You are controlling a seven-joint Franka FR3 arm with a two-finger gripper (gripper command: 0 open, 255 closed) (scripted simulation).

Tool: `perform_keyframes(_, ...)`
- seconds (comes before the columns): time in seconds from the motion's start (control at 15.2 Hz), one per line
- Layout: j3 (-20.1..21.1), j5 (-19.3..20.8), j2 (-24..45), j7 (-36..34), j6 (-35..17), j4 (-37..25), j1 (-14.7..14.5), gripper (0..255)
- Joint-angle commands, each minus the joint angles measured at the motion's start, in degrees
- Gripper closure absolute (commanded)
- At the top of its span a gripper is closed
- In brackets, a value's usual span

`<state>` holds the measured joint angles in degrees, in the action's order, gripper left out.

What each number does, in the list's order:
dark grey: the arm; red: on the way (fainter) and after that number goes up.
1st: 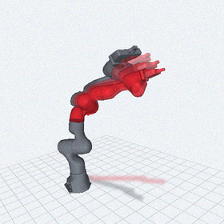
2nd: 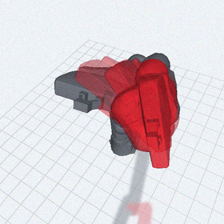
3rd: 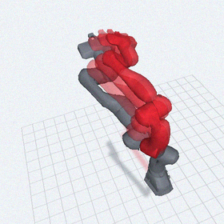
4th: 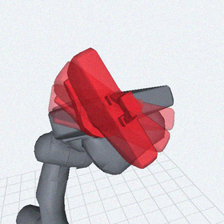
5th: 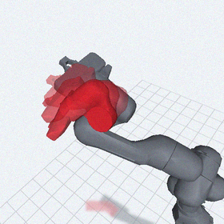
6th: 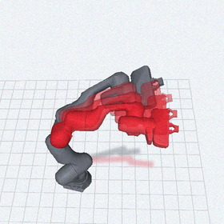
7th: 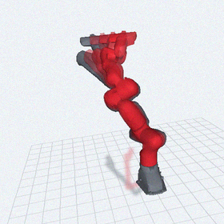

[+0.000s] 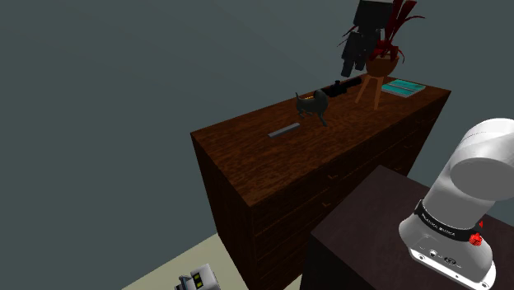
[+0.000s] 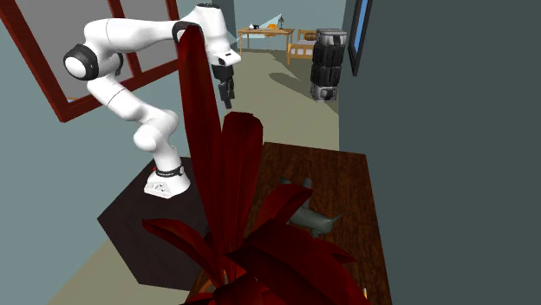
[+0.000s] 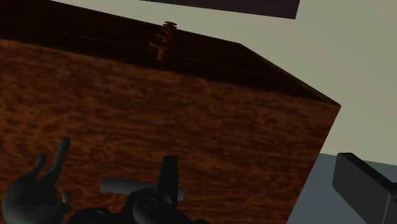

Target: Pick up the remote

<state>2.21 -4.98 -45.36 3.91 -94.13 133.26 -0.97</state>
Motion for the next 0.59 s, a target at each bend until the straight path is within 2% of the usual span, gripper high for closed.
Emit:
perform_keyframes(0.0, 0.0, 0.0, 0.0, 0.0, 0.0, 0.0, 0.0, 0)
perform_keyframes(0.53, -7.3, 4.8, 9.8, 19.2, -13.1, 4.2, -2.4, 0)
